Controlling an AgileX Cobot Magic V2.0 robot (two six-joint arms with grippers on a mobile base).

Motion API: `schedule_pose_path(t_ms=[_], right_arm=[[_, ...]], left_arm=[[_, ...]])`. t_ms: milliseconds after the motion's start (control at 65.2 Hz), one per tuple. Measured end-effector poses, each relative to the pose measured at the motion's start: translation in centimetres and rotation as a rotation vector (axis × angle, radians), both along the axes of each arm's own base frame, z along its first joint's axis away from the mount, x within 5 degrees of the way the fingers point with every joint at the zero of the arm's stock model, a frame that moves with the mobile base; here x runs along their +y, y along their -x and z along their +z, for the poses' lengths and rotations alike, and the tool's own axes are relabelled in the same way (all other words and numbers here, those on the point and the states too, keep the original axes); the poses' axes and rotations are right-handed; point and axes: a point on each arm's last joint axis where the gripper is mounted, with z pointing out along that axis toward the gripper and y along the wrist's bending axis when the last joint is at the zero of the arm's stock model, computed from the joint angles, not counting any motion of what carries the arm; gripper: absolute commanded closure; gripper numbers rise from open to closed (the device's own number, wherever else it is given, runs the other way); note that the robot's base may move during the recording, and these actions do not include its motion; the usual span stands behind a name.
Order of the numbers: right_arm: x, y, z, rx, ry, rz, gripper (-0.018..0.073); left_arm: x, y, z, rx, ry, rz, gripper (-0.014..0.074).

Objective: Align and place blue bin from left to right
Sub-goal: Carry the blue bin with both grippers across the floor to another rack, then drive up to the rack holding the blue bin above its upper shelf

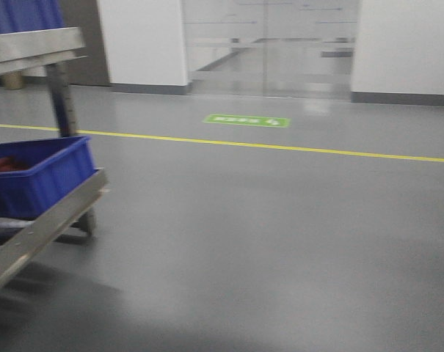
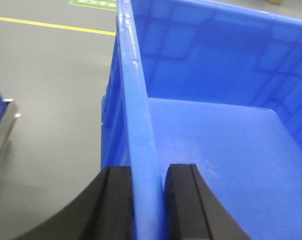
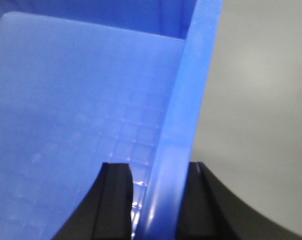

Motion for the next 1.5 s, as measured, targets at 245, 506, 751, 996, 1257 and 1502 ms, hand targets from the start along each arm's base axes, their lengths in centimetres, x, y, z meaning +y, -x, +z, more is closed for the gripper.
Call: schedule_pose_path(t_ms=[245,506,751,996,1257,1502], right_arm=[[0.01,-0.01,0.01,-0.002,-0.001,0.000,0.0711],[0.02,-0.03,0.04,-0.005,-0.003,0.000,0.0711],[0.02,-0.03,0.04,-0.005,-0.003,0.000,0.0711],[0.02,-0.03,0.04,-0.005,-0.003,0.000,0.0711],[0.02,-0.03,0.04,-0.005,-0.003,0.000,0.0711],[0.02,-0.03,0.04,-0.005,-0.003,0.000,0.0711]], left_arm=[[0.00,0.00,0.00,0.000,0.000,0.000,0.0707],[0.01,0.00,0.00,0.000,-0.002,0.001,0.0707],[0.01,0.00,0.00,0.000,-0.002,0.001,0.0707],[0.01,0.00,0.00,0.000,-0.002,0.001,0.0707],[0.01,0.00,0.00,0.000,-0.002,0.001,0.0707],[0.01,-0.01,0.02,-0.002,-0.001,0.001,0.0707]])
